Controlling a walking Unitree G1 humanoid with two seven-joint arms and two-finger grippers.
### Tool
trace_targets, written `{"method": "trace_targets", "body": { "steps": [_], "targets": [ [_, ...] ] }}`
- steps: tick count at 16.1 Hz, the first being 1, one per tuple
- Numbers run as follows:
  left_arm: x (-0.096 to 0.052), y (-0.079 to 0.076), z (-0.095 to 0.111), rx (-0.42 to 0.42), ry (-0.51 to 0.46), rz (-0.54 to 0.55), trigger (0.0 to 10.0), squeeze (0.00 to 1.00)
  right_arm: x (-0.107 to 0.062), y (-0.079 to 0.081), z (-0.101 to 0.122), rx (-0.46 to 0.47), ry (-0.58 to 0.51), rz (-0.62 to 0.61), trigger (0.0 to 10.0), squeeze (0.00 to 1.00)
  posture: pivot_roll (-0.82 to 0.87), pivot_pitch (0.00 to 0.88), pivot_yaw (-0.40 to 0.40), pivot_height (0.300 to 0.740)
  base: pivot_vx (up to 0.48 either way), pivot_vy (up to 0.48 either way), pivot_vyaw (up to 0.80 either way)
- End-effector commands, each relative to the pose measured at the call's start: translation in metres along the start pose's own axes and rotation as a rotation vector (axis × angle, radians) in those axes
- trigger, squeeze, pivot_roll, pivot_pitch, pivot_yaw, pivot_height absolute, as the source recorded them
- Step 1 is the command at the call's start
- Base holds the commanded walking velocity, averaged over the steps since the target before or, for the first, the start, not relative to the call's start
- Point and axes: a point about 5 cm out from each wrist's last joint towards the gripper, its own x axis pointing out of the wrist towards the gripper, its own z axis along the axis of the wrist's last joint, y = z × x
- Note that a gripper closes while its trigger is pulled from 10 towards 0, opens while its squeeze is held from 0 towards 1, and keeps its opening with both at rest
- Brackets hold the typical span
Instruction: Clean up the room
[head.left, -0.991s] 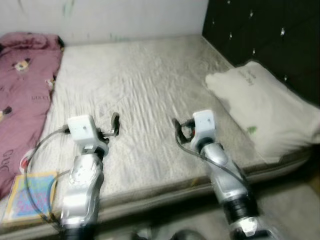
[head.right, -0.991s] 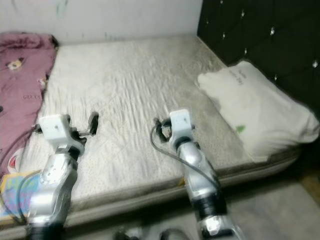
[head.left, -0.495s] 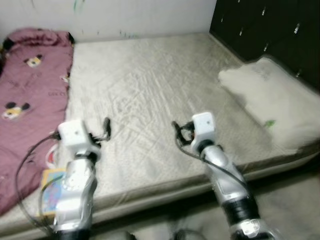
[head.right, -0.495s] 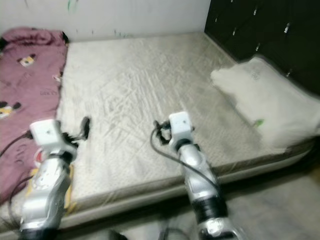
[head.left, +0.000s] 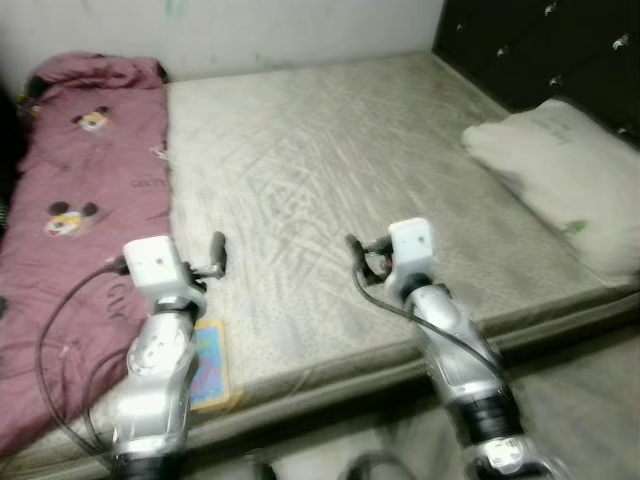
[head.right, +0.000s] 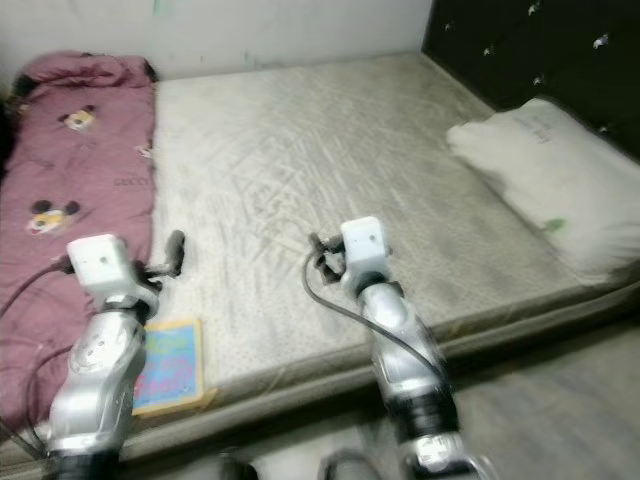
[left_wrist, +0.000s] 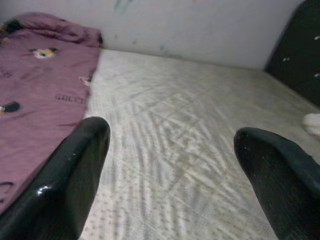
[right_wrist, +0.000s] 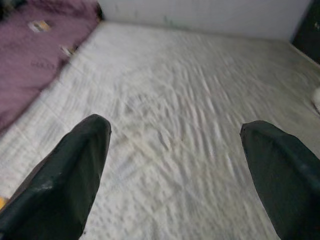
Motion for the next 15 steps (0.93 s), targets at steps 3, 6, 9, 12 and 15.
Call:
{"method": "trace_targets", "body": {
  "steps": [3,6,9,12,15],
  "targets": [
    [-0.0002,0.0085,0.0016,0.028,0.002,0.025,10.0,0.00,0.0029,0.0083,0.0072,0.023,-0.028,0.013,10.0,0.00,-0.12,0.037,-0.003,0.740,0.000,0.480,0.00],
    [0.0007,0.0082,0.0014,0.030,0.003,0.021,10.0,0.00,0.0024,0.0066,0.0060,0.023,-0.024,0.007,10.0,0.00,-0.12,0.033,0.001,0.740,0.000,0.480,0.00],
    [0.0013,0.0073,0.0011,0.034,0.003,0.017,10.0,0.00,0.0024,0.0067,0.0055,0.024,-0.024,0.009,10.0,0.00,-0.12,0.029,0.003,0.740,0.000,0.480,0.00],
    [0.0005,0.0103,0.0007,0.052,0.006,0.030,10.0,0.00,0.0031,0.0075,0.0060,0.026,-0.027,0.013,10.0,0.00,-0.12,0.023,0.002,0.740,0.000,0.480,0.00],
    [0.0023,0.0091,0.0035,0.094,-0.023,0.010,10.0,0.00,0.0047,0.0082,0.0069,0.028,-0.031,0.017,10.0,0.00,-0.11,0.014,-0.002,0.740,0.000,0.250,0.00]
  ]
}}
